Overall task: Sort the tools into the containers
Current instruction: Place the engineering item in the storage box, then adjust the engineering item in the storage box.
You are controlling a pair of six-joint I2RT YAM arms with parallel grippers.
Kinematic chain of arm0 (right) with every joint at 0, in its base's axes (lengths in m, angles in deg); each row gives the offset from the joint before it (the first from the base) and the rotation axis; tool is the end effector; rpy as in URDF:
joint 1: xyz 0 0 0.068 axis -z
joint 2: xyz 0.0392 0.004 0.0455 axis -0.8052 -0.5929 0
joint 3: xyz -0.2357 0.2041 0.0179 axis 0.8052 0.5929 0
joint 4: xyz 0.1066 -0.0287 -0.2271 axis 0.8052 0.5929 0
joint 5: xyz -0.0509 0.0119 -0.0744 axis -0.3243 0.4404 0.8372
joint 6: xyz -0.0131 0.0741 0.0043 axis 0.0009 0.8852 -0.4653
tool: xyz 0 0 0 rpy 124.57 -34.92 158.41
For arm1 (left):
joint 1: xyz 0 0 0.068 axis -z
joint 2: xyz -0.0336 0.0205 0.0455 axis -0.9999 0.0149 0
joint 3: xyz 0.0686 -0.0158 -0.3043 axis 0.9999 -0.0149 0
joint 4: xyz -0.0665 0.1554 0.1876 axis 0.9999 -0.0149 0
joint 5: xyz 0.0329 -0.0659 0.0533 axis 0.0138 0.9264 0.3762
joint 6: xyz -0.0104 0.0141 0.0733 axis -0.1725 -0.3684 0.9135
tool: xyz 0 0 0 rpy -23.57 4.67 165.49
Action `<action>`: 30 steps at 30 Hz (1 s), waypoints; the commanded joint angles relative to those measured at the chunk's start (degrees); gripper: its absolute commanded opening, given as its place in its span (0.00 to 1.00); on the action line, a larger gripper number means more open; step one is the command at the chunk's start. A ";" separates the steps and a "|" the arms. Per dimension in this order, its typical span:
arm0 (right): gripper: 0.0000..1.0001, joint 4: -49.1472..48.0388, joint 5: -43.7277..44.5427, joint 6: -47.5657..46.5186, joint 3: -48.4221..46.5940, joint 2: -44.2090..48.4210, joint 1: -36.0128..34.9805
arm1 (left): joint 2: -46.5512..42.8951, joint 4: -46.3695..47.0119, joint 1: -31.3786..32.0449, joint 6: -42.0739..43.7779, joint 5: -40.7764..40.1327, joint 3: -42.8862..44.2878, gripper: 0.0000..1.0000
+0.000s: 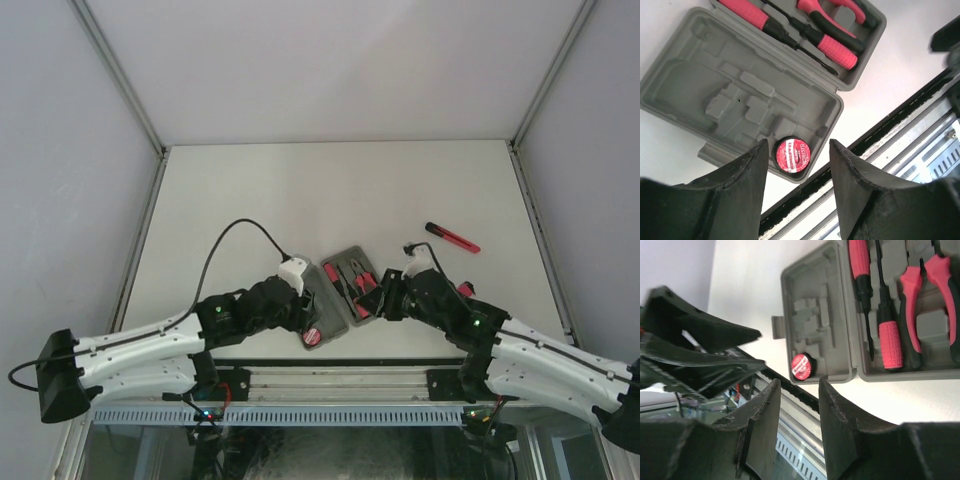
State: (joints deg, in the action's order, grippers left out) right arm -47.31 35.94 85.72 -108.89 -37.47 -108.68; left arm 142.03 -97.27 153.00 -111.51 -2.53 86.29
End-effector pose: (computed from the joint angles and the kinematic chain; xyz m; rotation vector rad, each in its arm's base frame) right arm 0.0918 0.1231 0.2575 0.0483 2.2520 1.0583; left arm 0.0954 -0.1640 0.2514 0.5279 2.2884 -0.6304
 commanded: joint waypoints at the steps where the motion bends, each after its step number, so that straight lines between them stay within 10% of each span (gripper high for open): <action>1: 0.36 -5.56 0.15 -2.07 -1.35 -5.79 -2.16 | -5.49 2.11 -1.84 -2.66 -3.42 -3.48 0.56; 30: 0.33 -17.75 -5.68 -6.00 -12.06 -40.38 -9.62 | -15.36 4.18 -12.46 -4.24 9.07 -12.62 0.59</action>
State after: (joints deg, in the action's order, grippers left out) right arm -63.20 31.15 81.06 -118.57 -76.14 -117.55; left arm 127.75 -95.30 140.94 -114.68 4.01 75.43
